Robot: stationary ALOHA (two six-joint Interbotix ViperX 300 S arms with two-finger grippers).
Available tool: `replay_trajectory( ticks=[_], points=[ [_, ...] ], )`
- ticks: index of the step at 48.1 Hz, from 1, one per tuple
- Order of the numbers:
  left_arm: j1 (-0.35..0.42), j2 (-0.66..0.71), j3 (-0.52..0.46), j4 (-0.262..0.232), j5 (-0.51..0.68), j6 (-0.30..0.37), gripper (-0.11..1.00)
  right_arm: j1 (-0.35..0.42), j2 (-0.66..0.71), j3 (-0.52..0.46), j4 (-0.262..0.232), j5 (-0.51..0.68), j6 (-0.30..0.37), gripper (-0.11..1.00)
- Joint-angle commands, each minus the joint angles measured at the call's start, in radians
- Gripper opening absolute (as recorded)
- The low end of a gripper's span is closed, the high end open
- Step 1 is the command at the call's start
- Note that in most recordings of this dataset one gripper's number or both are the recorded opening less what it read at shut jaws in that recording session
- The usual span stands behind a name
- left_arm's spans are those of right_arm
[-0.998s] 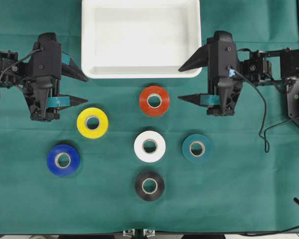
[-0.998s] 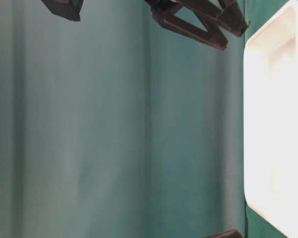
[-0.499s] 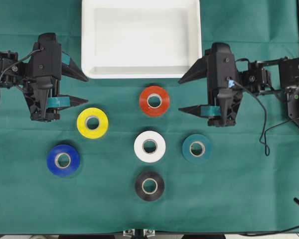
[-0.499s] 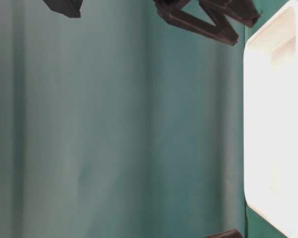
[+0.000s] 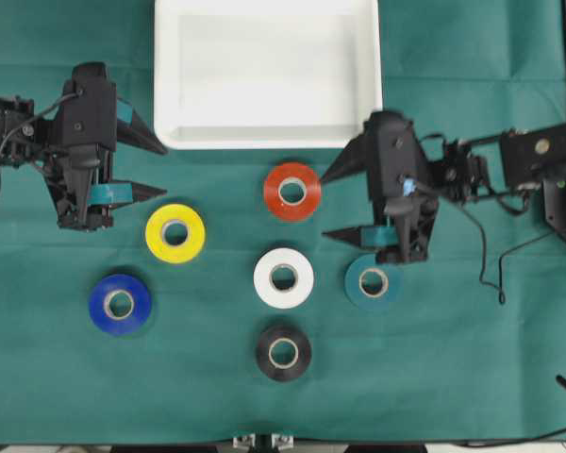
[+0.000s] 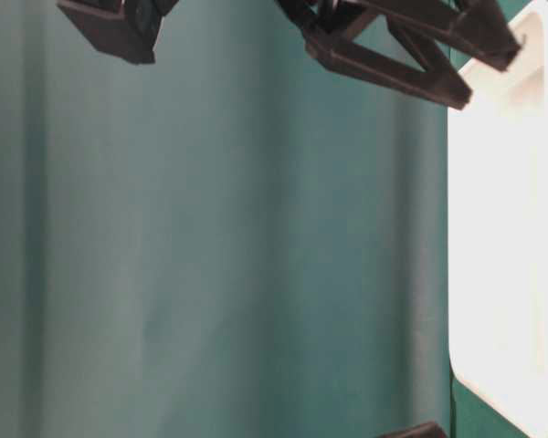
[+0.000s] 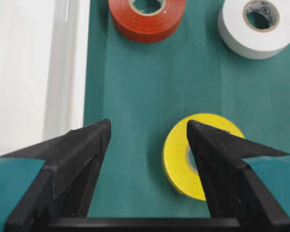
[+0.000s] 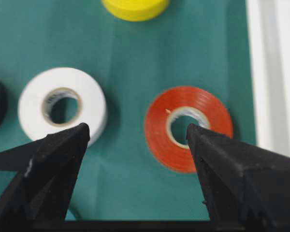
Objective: Put the tape alternately from left to right into the white case.
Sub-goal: 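Move the right gripper down over the white tape roll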
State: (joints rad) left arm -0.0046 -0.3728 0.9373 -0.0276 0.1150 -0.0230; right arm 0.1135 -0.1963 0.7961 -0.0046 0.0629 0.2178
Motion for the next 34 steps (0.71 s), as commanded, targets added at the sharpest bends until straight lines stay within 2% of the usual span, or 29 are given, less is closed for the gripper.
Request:
replay_trajectory(
  ticks=[1, 34],
  points=[
    [-0.002, -0.006, -0.023, -0.002, -0.005, 0.000, 0.96, 0.014, 0.012, -0.044, -0.002, -0.003, 0.002, 0.89],
    [-0.002, -0.006, -0.025, -0.002, 0.006, 0.000, 0.96, 0.060, 0.227, -0.202, -0.002, 0.101, 0.009, 0.89]
  ],
)
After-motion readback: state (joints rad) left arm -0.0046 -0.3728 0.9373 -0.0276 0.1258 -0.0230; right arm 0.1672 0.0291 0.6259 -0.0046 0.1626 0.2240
